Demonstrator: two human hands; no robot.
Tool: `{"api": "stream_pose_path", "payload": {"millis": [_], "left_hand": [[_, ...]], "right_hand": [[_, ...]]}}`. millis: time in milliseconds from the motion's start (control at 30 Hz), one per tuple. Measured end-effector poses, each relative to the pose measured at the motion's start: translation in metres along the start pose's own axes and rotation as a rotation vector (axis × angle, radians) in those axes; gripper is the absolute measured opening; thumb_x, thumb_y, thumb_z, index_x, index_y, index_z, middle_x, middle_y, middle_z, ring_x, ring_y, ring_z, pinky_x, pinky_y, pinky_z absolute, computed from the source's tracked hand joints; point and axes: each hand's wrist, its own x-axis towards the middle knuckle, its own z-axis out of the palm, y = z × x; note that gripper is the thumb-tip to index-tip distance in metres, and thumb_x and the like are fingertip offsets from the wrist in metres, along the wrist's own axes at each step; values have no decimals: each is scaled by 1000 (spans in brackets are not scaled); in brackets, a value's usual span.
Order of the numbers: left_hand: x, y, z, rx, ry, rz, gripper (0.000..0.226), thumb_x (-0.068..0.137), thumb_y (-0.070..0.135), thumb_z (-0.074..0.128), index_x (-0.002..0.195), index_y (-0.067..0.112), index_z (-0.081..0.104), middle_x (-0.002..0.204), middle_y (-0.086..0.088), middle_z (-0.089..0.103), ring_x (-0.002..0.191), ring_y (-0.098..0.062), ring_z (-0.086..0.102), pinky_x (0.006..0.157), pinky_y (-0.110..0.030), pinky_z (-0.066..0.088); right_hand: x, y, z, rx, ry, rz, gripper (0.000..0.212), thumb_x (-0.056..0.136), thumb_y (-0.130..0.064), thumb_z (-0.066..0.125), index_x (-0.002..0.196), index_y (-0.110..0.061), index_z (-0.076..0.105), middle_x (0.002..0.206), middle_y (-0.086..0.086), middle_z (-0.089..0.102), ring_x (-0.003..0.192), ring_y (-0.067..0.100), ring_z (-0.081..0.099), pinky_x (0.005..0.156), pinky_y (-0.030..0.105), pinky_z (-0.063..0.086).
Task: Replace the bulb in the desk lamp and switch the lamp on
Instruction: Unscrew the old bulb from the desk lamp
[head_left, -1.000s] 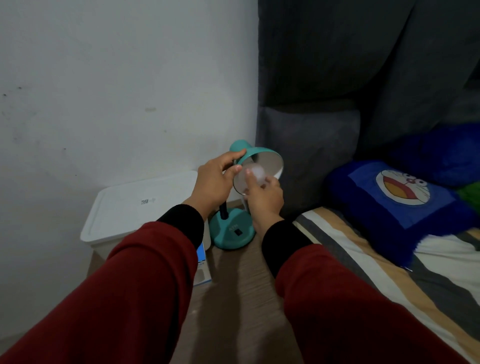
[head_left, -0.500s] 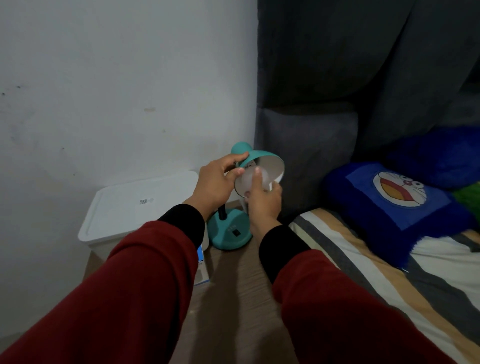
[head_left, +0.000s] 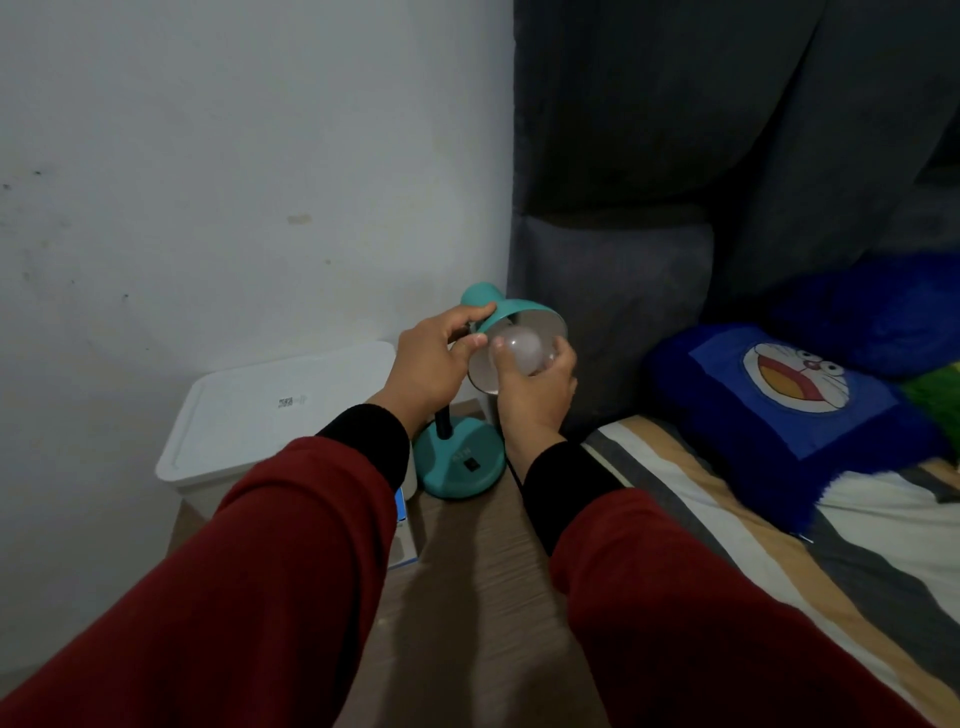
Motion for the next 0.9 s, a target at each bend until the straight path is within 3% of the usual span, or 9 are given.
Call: {"api": "stream_pose_path", "payload": {"millis": [100,200,267,367,467,533,633,733,900], "left_hand": [[-1,0,0,-1,3,1,36,91,8,56,125,21,60,126,1,63,103,-2,53,69,18,29],[-2,1,-2,-4,-4,4,36,91,7,56,125,20,60,126,0,64,106,-5,56,75,13,31],[-2,1,-2,-3,-16,9,36,91,8,56,125,20,60,126,1,64,105,-4,56,81,4,32],[-2,2,0,6,-13,7,37,91,9,56,125,21,60,126,1,64,104,-3,55,83,1,31],[-2,2,-1,-4,-14,-1,36,91,8,56,125,21,60,127,0,63,103,-2,53,83,1,30],[-1,2,-1,-7,-24,-7,37,91,9,56,126,21,60,127,0,63,104,-2,53,84,1,30],[-1,3,-1,-1,-22,-12,36,91,10,56,125,22,60,126,1,63,109,-7,57,84,0,30],[-2,3,-2,-7,-23,-19,36,91,10,56,125,23,60,126,1,64,106,-5,56,83,0,32],[-2,3,-1,-1,-19,-12,37,91,10,57,125,22,60,126,2,64,104,-3,55,85,-3,34]], "right_hand": [[-3,0,5,30,-37,91,63,77,-40,72,130,-13,52,127,12,60,112,26,60,97,37,50],[-2,-3,2,-68,-15,-21,70,74,-31,76,135,-18,45,133,11,49,118,27,52,102,38,45],[-4,-4,2,-53,-25,-26,79,76,-39,73,142,-19,36,139,12,40,123,27,47,105,38,42],[-6,-3,7,-1,-30,52,78,75,-54,65,139,-16,42,139,13,45,119,28,53,102,43,47],[-5,-3,2,-81,-17,-39,72,78,-32,72,141,-21,38,138,8,37,120,23,47,105,37,43],[-1,0,0,-62,-7,-29,82,76,-32,75,145,-19,32,143,10,35,125,25,46,107,37,42],[-3,2,2,-60,-14,-32,72,75,-34,75,137,-16,45,134,11,47,120,27,52,103,40,46],[-1,2,-1,-80,-45,-59,72,74,-25,77,137,-24,42,134,9,39,116,24,49,100,33,44],[2,0,-1,-42,-44,-25,73,81,-40,68,143,-19,35,143,11,40,126,25,48,106,35,42]]}}
